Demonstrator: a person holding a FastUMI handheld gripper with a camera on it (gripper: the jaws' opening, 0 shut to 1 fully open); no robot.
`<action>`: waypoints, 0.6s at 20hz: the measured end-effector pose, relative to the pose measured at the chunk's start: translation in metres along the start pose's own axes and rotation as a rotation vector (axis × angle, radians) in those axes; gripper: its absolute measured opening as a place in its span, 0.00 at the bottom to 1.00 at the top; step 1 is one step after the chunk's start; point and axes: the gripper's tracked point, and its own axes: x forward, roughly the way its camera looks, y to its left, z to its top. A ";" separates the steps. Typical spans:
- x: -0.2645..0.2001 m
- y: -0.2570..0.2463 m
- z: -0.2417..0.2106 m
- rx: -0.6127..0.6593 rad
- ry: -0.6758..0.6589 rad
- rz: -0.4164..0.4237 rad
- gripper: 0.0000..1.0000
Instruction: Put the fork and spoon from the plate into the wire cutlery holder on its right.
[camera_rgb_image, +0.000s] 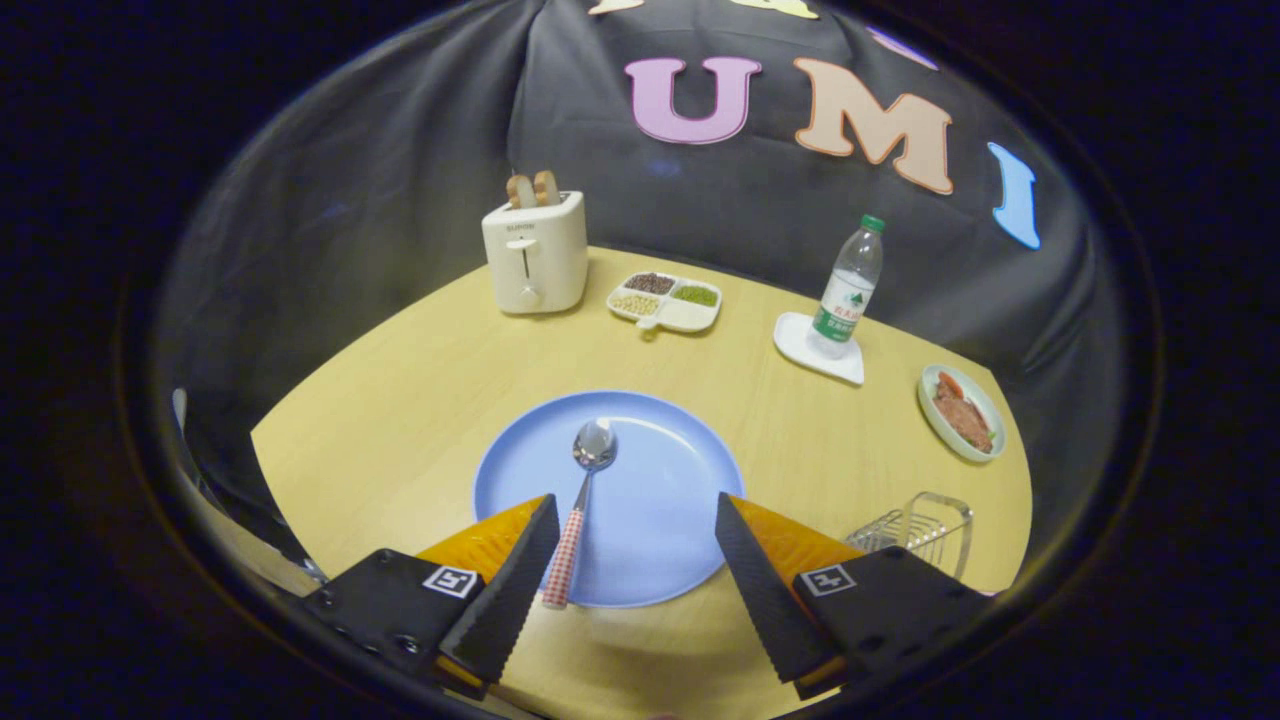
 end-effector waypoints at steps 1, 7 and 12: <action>0.004 0.003 -0.005 -0.002 0.017 0.003 1.00; 0.024 0.017 -0.026 -0.067 0.096 0.008 0.87; 0.035 0.027 -0.036 -0.090 0.140 0.021 0.55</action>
